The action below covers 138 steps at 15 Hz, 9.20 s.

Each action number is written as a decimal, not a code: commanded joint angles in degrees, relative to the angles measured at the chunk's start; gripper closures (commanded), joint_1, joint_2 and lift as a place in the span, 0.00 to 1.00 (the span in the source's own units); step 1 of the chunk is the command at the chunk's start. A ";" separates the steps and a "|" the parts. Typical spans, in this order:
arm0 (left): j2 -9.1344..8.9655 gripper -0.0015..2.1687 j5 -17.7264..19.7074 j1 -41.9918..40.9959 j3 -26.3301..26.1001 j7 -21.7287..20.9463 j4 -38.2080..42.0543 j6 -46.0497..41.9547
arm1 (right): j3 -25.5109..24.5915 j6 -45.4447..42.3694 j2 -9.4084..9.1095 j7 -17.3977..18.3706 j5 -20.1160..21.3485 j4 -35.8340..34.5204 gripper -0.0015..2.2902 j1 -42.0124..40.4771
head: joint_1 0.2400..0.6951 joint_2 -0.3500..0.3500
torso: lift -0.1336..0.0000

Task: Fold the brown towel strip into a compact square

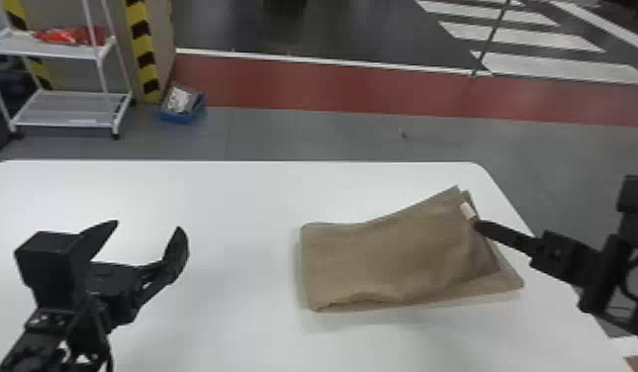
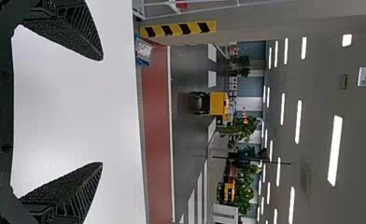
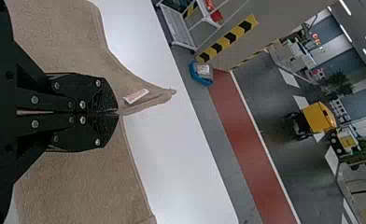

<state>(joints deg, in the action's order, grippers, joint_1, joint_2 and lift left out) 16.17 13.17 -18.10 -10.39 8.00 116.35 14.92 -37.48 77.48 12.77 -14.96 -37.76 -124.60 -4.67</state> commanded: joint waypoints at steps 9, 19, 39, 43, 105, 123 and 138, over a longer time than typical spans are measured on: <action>-0.18 0.04 -1.65 0.61 -1.56 0.62 -1.04 0.68 | -3.22 -4.92 3.49 -2.00 -0.21 8.32 0.62 1.86 | 1.00 0.08 | 0.07; -0.09 0.04 -1.83 1.05 -2.35 0.62 -2.10 0.51 | -4.09 -10.37 3.31 -3.15 5.07 17.47 0.62 2.21 | 1.00 0.01 | 0.07; 0.09 0.04 5.64 1.93 -5.08 -1.67 -0.78 7.89 | -10.86 -30.41 -1.78 -9.65 9.37 16.94 0.27 -7.81 | 1.00 0.00 | 0.07; -0.79 0.04 11.62 2.19 -9.91 -3.07 0.45 13.69 | -13.06 -36.91 -4.42 -11.85 10.16 17.03 0.27 -11.32 | 1.00 0.00 | 0.07; 0.61 0.07 2.30 4.48 -10.96 0.79 -4.56 -2.13 | 18.14 -36.56 -7.67 -6.31 26.34 8.32 0.81 -8.95 | 1.00 0.17 | 0.07; 1.41 0.07 1.16 4.21 -10.44 1.94 -4.29 -3.36 | 35.98 -35.68 -8.11 -5.17 32.93 20.98 0.92 1.07 | 1.00 0.34 | 0.07; 1.41 0.07 1.07 4.13 -9.65 1.94 -4.38 -3.89 | 44.16 -36.03 -9.08 -2.80 33.72 23.88 0.92 3.18 | 1.00 0.48 | 0.07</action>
<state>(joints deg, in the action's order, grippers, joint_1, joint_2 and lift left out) 17.58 14.24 -13.94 -20.13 9.94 112.06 11.04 6.28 41.50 3.88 -18.10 -4.04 -100.95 -1.69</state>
